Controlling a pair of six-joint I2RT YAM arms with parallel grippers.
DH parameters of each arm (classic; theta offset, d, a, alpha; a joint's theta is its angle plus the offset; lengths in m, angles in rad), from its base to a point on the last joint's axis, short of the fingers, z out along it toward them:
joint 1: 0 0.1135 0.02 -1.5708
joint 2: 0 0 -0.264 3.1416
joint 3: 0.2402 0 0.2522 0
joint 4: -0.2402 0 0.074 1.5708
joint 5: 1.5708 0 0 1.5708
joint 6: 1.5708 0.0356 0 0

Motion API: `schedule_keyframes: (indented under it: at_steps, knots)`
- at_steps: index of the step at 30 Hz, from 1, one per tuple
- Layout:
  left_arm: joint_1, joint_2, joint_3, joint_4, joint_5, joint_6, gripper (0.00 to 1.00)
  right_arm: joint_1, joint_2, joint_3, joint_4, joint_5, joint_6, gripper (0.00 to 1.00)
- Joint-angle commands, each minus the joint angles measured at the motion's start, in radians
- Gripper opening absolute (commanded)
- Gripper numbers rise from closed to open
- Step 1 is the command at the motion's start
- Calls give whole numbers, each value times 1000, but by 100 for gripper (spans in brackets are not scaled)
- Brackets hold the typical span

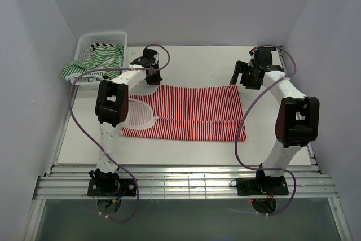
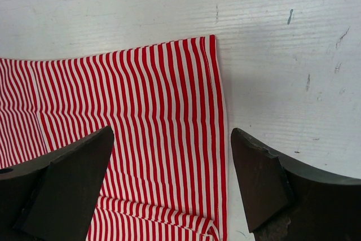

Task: Fold and stack the tank tops
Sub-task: Fold the tank top

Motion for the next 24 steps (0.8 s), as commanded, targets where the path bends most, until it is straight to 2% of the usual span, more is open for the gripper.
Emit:
schedule_keyframes:
  at_steps: [1,9,17,24]
  knots:
    - [-16,-42,-38,-53,-28,-8,0,-5,38,50,-9,4,-13,90]
    - [-16,-110,-98,54,-10,-10,0,-5,162,166,-11,-15,-19,90]
    - [-16,-111,-119,73,-10,-17,0,-3,333,329,-26,4,-22,90]
    - [-16,-111,-130,87,27,-23,0,-5,402,377,-46,23,-15,91]
